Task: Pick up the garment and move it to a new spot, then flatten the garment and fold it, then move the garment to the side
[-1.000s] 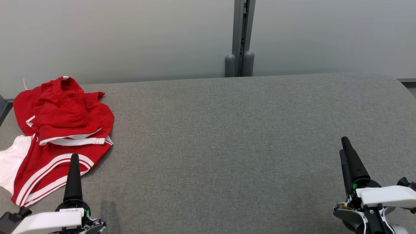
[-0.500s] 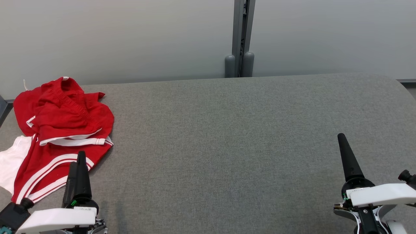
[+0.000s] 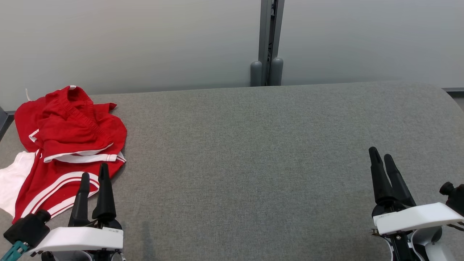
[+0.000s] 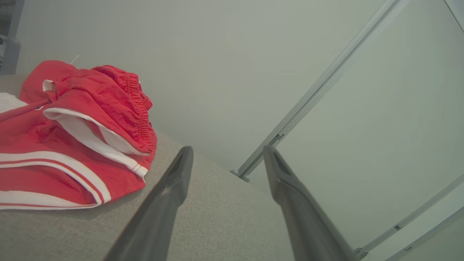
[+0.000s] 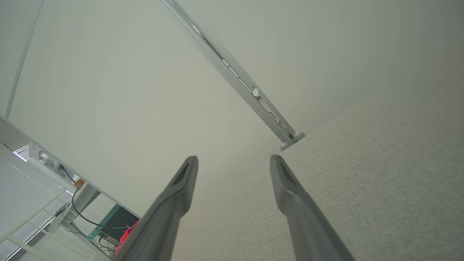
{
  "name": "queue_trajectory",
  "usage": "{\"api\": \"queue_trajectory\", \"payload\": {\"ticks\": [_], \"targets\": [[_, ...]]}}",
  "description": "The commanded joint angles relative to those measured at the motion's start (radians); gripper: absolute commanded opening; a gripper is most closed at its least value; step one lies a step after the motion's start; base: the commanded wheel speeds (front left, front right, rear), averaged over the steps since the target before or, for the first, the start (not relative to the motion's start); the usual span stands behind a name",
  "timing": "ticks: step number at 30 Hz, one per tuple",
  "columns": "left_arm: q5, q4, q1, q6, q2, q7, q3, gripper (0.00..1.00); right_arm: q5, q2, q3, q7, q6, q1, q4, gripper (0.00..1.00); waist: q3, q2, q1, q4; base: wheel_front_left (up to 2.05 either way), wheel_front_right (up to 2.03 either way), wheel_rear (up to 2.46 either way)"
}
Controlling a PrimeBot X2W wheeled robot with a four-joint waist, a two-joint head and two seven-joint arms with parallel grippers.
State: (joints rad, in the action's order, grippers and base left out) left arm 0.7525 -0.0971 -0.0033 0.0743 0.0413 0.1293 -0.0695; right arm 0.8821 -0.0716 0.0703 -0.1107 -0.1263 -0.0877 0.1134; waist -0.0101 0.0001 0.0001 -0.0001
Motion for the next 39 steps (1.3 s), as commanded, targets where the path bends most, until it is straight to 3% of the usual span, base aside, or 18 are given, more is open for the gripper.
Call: {"api": "queue_trajectory", "payload": {"ticks": [1,15,39], "targets": [[-0.038,0.007,-0.015,0.004,0.006,0.009,0.004,1.0,-0.054,-0.009,-0.003,-0.012,-0.004,-0.009,-0.008,1.0,0.0,-0.0001,-0.0001,0.0,0.0,0.0,0.0],[-0.271,0.005,-0.024,-0.017,0.008,0.044,0.035,1.0,-0.317,0.001,0.003,-0.051,-0.005,-0.005,-0.003,1.0,0.005,-0.0001,-0.0001,0.007,0.0,0.0,0.0],[-0.477,0.004,-0.032,-0.03,0.01,0.092,0.054,1.0,-0.546,0.008,0.021,-0.106,-0.005,0.0,-0.013,1.0,0.007,-0.0001,-0.0001,0.007,0.0,0.0,0.0]]}}
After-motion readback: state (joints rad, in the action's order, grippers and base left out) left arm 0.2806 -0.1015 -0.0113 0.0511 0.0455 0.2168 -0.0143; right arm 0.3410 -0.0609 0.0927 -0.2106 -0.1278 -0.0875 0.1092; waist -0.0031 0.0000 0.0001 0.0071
